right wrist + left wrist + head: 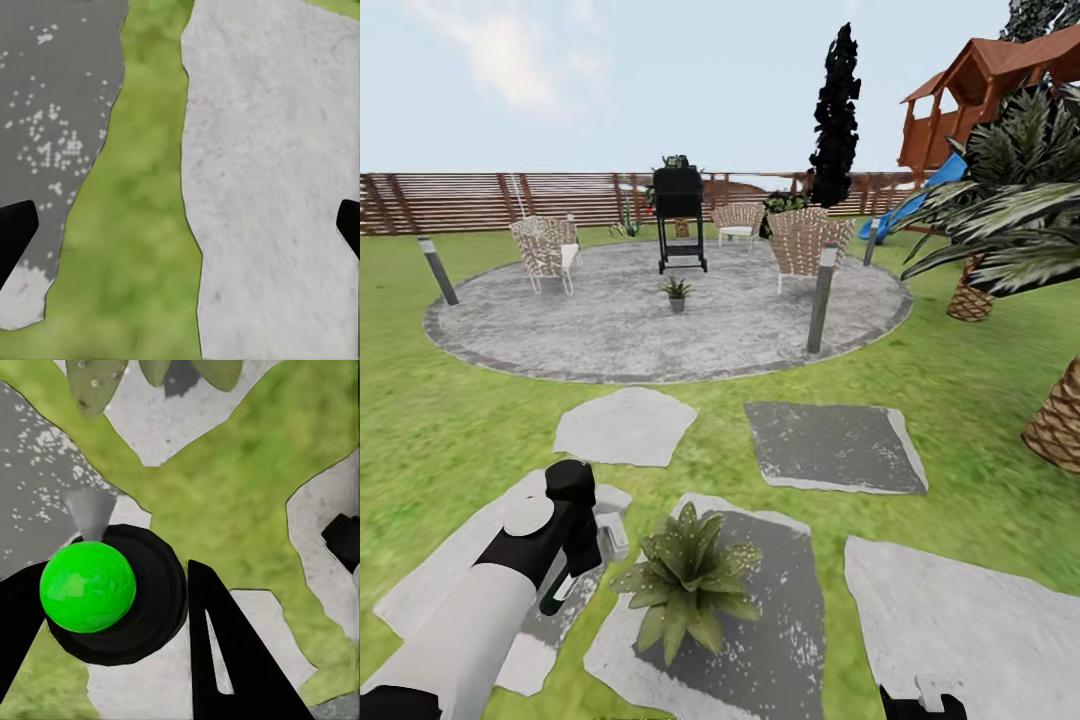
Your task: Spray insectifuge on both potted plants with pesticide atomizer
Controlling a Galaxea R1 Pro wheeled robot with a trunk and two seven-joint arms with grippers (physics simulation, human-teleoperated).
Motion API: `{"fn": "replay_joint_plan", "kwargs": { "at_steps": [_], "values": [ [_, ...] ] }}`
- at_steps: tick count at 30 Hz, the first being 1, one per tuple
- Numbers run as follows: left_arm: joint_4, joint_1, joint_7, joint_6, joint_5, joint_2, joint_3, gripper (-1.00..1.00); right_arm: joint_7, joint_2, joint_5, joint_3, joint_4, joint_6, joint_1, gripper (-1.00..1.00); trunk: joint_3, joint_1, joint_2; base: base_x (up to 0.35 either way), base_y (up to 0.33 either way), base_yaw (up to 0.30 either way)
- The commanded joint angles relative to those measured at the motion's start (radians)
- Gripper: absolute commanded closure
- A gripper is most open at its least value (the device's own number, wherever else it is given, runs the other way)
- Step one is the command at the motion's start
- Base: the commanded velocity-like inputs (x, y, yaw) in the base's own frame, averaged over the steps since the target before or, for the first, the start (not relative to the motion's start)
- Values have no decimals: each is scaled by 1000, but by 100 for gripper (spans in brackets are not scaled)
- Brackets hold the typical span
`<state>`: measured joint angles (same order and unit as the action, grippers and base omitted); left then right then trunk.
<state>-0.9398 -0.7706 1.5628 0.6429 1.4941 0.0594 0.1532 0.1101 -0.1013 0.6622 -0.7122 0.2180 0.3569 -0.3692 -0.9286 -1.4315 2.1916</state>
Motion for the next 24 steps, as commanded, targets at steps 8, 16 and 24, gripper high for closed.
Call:
{"fn": "replay_joint_plan", "kwargs": {
  "at_steps": [8,16,24],
  "values": [
    [2,0,8,12,6,2,3,100,8,0,3,-8,0,4,-1,-100,-1,0,0,6,-272,278],
    [3,1,8,12,6,0,3,100,8,0,3,-8,0,4,-1,-100,-1,0,0,78,-272,261],
    [10,18,8,9,-8,12,-7,100,8,0,2,-9,0,4,-1,-100,-1,0,0,28,-85,56]
  ]
}}
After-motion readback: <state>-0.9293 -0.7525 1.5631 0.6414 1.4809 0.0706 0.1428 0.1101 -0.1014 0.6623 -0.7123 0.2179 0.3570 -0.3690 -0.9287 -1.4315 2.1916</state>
